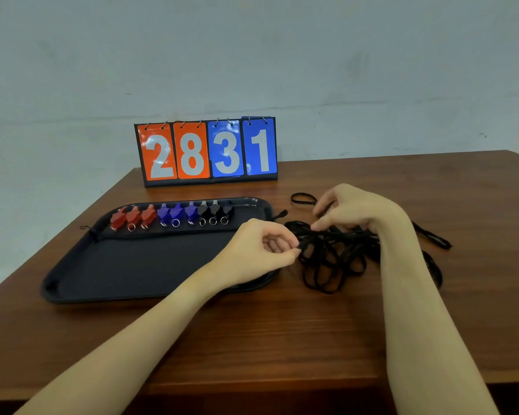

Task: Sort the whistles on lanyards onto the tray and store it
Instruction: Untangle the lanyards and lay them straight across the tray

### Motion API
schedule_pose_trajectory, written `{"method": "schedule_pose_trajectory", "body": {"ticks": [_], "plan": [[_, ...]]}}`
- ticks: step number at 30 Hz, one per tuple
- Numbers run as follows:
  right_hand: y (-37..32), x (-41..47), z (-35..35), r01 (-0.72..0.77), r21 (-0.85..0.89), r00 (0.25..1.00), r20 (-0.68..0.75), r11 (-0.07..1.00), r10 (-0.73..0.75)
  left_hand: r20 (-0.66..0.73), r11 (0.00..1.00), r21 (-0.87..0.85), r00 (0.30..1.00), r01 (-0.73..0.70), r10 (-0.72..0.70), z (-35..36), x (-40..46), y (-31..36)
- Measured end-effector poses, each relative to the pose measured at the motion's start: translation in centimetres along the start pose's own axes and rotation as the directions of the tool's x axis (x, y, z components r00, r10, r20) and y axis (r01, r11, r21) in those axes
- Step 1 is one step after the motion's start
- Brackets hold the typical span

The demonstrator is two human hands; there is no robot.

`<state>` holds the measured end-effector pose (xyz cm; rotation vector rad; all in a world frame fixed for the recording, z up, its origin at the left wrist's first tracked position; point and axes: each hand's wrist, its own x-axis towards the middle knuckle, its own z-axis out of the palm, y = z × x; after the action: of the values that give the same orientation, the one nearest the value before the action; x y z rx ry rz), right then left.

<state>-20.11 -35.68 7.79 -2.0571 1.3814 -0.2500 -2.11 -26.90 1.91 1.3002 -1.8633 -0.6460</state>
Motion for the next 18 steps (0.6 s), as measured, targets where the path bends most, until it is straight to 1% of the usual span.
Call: {"method": "schedule_pose_trajectory", "body": {"ticks": [2, 3, 4, 7, 9, 11, 13, 15, 18], "plan": [[-0.2, 0.1, 0.2, 0.152, 0.124, 0.987, -0.075, 0.981, -0.143, 0.009, 0.999, -0.033, 0.999, -0.035, 0.035, -0.7, -0.1, 0.5], [-0.3, 0.3, 0.4, 0.197, 0.194, 0.98, -0.071, 0.961, -0.186, -0.014, 0.998, -0.051, 0.999, -0.046, 0.046, -1.1, -0.2, 0.7], [-0.4, 0.6, 0.8, 0.217, 0.261, 0.976, -0.032, 0.941, -0.216, -0.049, 0.996, -0.071, 0.998, -0.049, 0.046, -1.6, -0.2, 0.9], [-0.7, 1.2, 1.8, 0.205, 0.405, 0.941, 0.167, 0.891, -0.293, -0.162, 0.992, -0.124, 0.987, -0.03, 0.01, -3.1, -0.1, 1.4], [-0.9, 1.1, 2.2, 0.203, 0.455, 0.903, 0.256, 0.867, -0.345, -0.22, 0.989, -0.145, 0.975, -0.01, -0.022, -3.8, -0.1, 1.3], [-1.1, 0.8, 2.1, 0.213, 0.456, 0.881, 0.292, 0.864, -0.372, -0.276, 0.972, -0.234, 0.958, 0.018, -0.084, -4.5, -0.1, 1.0], [-1.0, 0.5, 1.6, 0.206, 0.478, 0.881, 0.289, 0.854, -0.375, -0.334, 0.935, -0.352, 0.928, 0.039, -0.164, -5.2, 0.0, 0.6], [-0.7, 0.3, 1.0, 0.169, 0.541, 0.899, 0.257, 0.823, -0.354, -0.381, 0.904, -0.425, 0.895, 0.052, -0.231, -5.8, 0.1, 0.2], [-0.2, -0.2, 0.3, 0.174, 0.596, 0.937, 0.144, 0.784, -0.317, -0.379, 0.844, -0.535, 0.879, 0.045, -0.288, -6.5, 0.0, -0.1]]}}
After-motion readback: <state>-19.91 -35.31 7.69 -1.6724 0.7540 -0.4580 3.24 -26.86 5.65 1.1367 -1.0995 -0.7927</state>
